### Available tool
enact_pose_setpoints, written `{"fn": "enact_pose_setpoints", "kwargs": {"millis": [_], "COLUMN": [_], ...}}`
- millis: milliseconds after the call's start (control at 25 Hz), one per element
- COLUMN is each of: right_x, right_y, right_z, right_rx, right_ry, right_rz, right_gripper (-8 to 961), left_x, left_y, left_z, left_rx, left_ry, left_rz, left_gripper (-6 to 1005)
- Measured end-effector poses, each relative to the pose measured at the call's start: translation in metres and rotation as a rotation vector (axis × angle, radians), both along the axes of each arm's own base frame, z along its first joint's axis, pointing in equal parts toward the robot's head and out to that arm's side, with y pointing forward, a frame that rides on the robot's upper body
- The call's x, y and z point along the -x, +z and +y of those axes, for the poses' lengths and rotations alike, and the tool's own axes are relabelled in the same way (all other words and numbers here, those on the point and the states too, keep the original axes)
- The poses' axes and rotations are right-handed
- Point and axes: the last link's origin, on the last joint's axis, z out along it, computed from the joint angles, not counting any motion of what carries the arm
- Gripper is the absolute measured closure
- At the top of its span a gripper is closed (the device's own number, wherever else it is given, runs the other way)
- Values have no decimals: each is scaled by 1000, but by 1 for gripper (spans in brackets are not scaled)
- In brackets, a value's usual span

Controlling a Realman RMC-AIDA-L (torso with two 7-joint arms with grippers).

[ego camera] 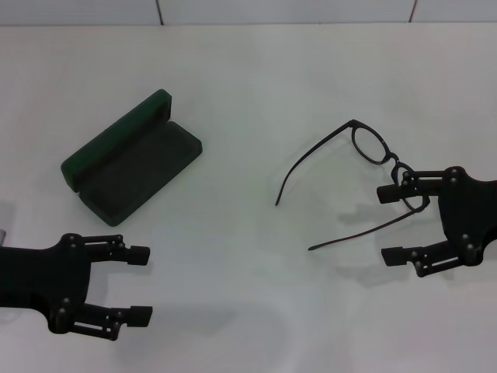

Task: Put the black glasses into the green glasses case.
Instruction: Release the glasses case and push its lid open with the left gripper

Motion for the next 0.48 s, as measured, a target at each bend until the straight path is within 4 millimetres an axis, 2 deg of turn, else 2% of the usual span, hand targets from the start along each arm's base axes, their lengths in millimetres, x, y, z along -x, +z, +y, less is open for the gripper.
{"fn": "enact_pose_setpoints", "kwargs": {"millis": [480], "right_x": [-2], "right_y": [0], "right_z": [-1], "right_rx": [-1], "right_ry": [-6], "right_rz": [0], "right_gripper": [98], "left_x": [-1], "left_y": [3], "left_z": [3], "left_rx": [-27], "left_ry": [25], "left_rz": [-19], "left_gripper": [126]}}
